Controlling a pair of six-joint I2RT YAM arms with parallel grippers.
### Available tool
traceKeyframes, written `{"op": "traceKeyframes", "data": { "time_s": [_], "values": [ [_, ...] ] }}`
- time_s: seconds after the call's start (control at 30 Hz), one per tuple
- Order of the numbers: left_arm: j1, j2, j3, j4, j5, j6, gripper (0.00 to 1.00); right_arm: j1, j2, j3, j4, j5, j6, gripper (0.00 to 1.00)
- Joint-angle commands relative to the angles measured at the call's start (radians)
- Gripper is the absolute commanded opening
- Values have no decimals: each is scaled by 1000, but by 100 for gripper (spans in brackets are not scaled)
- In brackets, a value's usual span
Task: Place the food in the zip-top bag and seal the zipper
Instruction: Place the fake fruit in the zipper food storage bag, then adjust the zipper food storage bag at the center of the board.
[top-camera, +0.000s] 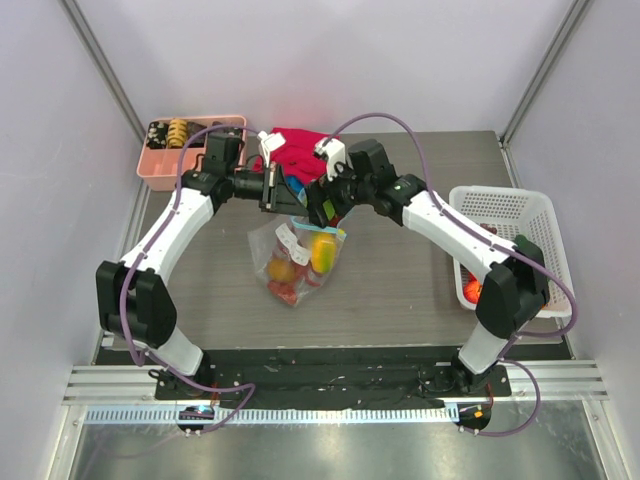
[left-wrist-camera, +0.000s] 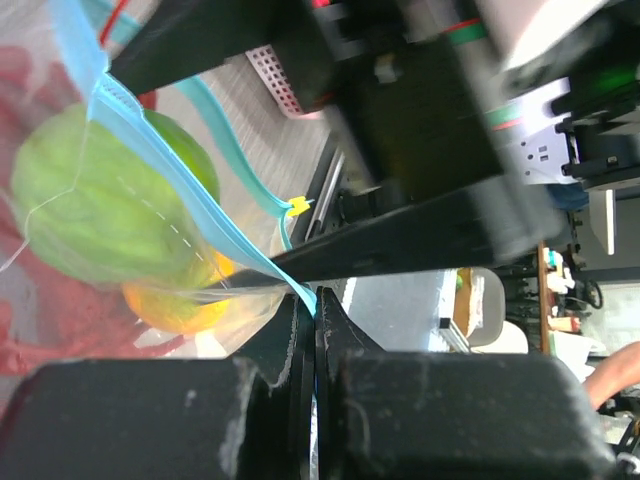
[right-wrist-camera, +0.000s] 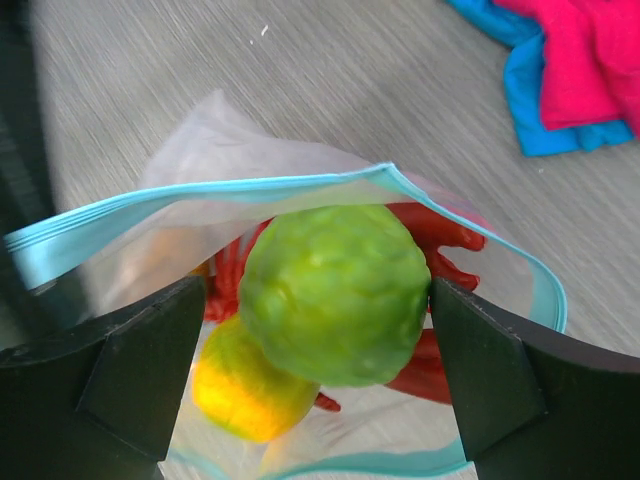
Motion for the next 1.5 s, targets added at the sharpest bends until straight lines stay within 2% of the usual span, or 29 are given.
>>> {"op": "traceKeyframes", "data": {
  "time_s": [0.0, 0.1, 0.13, 0.2, 0.27, 0.37, 0.53, 0.7, 0.9, 0.97, 1.07, 1.1, 1.2, 1.33, 1.47],
  "values": [
    [4, -59, 2, 94, 28, 0, 0, -47, -103, 88, -112, -9, -6, 100],
    [4, -70, -17, 96, 11, 35, 0, -182, -116, 96, -186, -111, 39, 100],
    [4, -73, -23, 94, 12, 45, 0, -263, -119, 94, -200, -131, 65, 100],
    [3, -81, -35, 96, 11, 71, 0, -332, -112, 90, -257, -167, 90, 100],
    [4, -88, -40, 98, 15, 95, 0, -427, -117, 68, -307, -189, 120, 98],
    [4, -87, -44, 101, 31, 103, 0, -483, -126, 27, -324, -229, 149, 89],
    [0, -84, -48, 99, 42, 97, 0, -462, -100, -44, -148, -335, 309, 79],
    [-14, -90, -46, 101, 39, 88, 0, -385, -8, -1, -123, -340, 309, 78],
    [-39, -114, -60, 101, 20, 81, 0, -350, 107, 67, -79, -358, 337, 77],
    [-48, -124, -66, 101, 11, 81, 0, -331, 131, 97, -73, -369, 334, 74],
    [-50, -130, -69, 102, 0, 72, 0, -311, 147, 105, -85, -374, 309, 46],
    [-50, -131, -69, 104, -7, 66, 0, -310, 142, 104, -93, -374, 308, 29],
    [-39, -134, -80, 120, -30, 31, 0, -314, 106, 102, -152, -363, 263, 1],
    [-8, -133, -103, 131, -98, -23, 0, -325, 17, 93, -189, -380, 245, 1],
    [3, -139, -113, 137, -104, -26, 0, -322, -78, 97, -195, -403, 248, 1]
  ]
}}
